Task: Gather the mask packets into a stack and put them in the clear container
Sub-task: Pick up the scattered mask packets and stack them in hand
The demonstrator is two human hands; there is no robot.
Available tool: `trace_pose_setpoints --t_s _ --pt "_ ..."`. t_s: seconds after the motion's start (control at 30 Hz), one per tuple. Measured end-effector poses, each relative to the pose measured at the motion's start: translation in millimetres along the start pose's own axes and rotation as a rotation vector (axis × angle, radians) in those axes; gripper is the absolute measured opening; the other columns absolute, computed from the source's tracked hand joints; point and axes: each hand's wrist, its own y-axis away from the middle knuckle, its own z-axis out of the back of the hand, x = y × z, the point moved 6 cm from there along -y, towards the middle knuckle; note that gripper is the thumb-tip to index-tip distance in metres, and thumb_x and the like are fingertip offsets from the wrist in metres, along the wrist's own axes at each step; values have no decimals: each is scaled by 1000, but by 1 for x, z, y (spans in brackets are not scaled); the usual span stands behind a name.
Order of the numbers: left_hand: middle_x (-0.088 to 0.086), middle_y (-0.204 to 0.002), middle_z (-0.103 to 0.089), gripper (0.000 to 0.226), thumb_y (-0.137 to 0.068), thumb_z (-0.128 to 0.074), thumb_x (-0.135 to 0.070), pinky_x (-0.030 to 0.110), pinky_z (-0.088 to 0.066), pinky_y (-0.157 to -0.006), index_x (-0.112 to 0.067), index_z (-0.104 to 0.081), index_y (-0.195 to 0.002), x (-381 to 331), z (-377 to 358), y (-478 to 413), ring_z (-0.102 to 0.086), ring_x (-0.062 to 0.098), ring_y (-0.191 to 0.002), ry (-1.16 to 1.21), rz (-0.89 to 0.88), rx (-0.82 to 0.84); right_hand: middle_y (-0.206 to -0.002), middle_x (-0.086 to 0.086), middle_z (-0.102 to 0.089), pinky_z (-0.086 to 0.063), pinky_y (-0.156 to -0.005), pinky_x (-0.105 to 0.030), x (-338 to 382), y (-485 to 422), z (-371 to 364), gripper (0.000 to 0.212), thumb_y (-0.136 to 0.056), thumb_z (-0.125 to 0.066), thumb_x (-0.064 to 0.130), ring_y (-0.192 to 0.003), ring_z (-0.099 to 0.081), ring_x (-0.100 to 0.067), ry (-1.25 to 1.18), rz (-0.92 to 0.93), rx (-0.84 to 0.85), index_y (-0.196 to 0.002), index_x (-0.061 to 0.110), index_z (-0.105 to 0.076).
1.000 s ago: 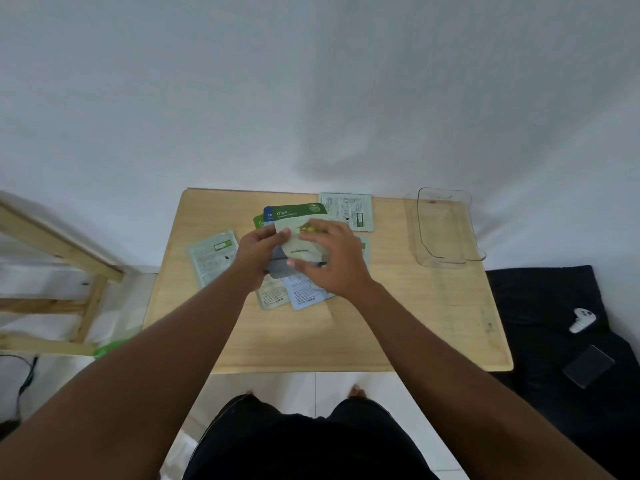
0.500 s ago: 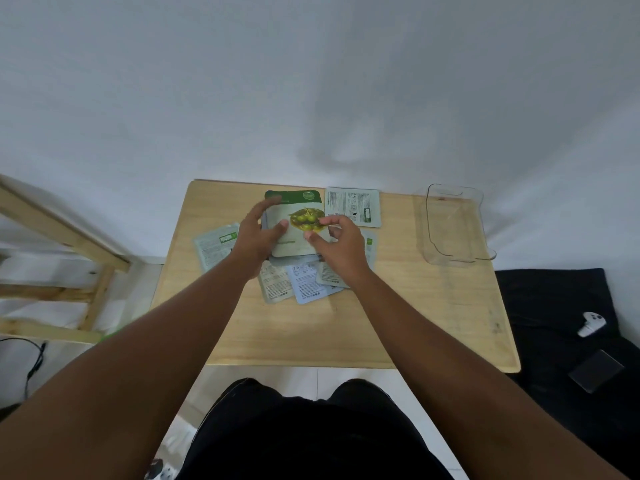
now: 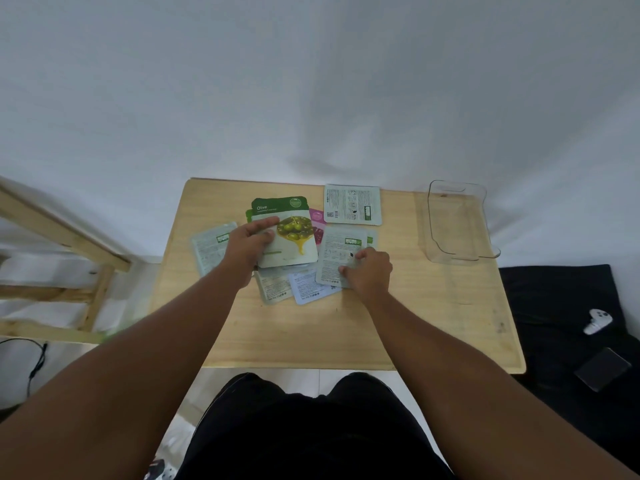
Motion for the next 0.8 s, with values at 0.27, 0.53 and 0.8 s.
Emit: trace_pose_setpoints --t_s 0.27,0.53,0.8 --pt "0 -103 -74 30 -92 -62 -4 37 -62 -69 -25 -77 -107 -9 5 2 -71 22 -87 3 -29 15 -119 -9 -57 -47 -58 -16 -3 -3 5 67 -70 -85 -1 -93 -56 -19 -287 -123 80 -120 15 -43" --pt "-3 -108 -73 27 -93 -60 -6 43 -58 -80 -23 -79 -103 -19 -14 12 -68 23 -93 -7 -34 62 -100 -2 -73 -51 -64 -21 74 11 55 30 -80 -70 7 -87 -68 -16 -456 143 30 -110 9 -71" --pt "6 -99 -76 27 -94 -60 -3 36 -62 -67 -22 -77 -103 -32 -30 28 -72 24 -84 58 -54 120 -119 -7 -67 -40 -78 -8 161 56 61 45 -86 -74 29 -98 -60 -13 -147 489 56 -124 6 -65"
